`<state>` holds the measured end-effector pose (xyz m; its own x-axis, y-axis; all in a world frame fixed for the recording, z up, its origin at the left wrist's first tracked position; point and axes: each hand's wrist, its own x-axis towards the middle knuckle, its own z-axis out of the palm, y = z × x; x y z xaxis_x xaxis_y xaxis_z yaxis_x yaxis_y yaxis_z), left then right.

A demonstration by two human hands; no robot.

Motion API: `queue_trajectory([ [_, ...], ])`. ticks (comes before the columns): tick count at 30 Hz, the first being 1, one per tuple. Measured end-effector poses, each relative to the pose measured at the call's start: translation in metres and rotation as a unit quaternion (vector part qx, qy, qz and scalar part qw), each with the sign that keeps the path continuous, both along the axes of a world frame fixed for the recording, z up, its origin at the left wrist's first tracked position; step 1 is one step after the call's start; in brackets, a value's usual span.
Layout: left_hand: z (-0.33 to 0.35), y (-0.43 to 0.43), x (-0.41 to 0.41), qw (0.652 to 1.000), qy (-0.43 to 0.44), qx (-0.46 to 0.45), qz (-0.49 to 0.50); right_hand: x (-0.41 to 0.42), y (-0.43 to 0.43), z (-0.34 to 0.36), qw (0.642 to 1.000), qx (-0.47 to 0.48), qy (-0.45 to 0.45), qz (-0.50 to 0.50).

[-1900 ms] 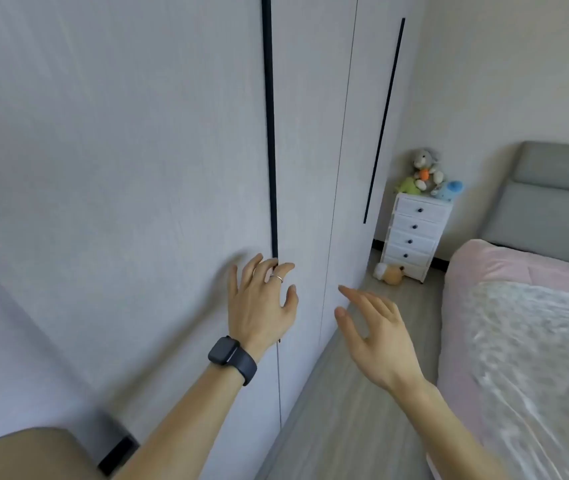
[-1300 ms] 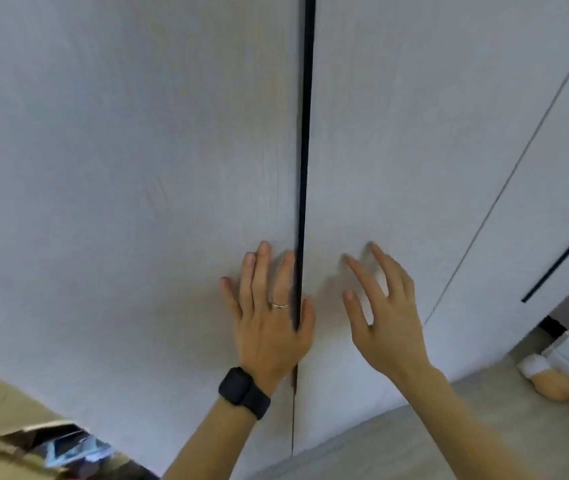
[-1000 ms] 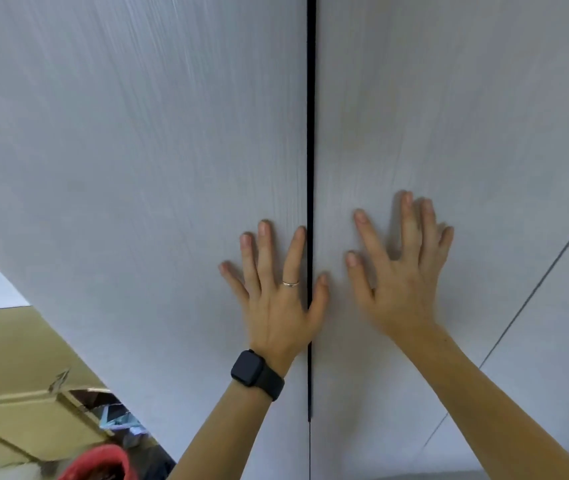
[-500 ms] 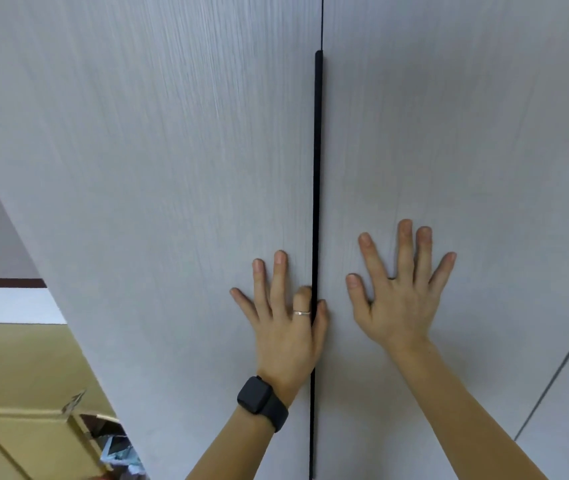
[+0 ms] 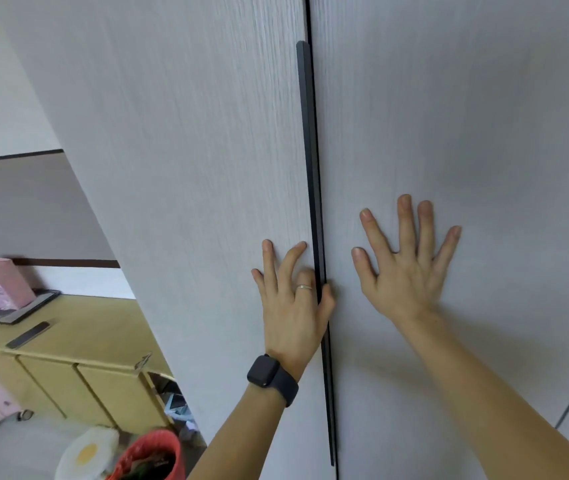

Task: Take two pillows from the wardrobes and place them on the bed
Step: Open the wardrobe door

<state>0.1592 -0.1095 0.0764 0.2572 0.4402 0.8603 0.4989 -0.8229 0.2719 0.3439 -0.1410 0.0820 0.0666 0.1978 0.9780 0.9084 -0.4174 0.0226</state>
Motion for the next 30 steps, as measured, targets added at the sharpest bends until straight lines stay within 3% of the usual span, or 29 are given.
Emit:
queue_trajectory([
  [7, 0.001, -0.026, -0.034, 0.999, 0.011, -0.017, -0.040, -0.012, -0.018, 0.009, 0.993, -0.076, 0.078, 0.038],
  [11, 0.001, -0.047, -0.068, 0.997, -0.003, -0.011, -0.074, -0.045, -0.047, 0.002, 0.970, -0.102, 0.167, 0.141],
  [13, 0.000, -0.058, -0.086, 0.996, -0.020, -0.028, -0.085, -0.075, -0.066, -0.018, 0.928, -0.098, 0.239, 0.266],
  [15, -0.002, -0.070, -0.105, 0.994, -0.039, -0.042, -0.095, -0.111, -0.085, -0.041, 0.859, -0.117, 0.318, 0.384],
  [20, -0.005, -0.097, -0.155, 0.990, -0.072, -0.064, -0.105, -0.182, -0.105, -0.079, 0.721, -0.188, 0.344, 0.571],
  [28, -0.012, -0.131, -0.229, 0.972, -0.137, -0.167, -0.089, -0.249, -0.114, -0.095, 0.652, -0.224, 0.323, 0.649],
  [30, -0.012, -0.140, -0.248, 0.959, -0.177, -0.210, -0.071, -0.266, -0.115, -0.092, 0.651, -0.251, 0.302, 0.650],
])
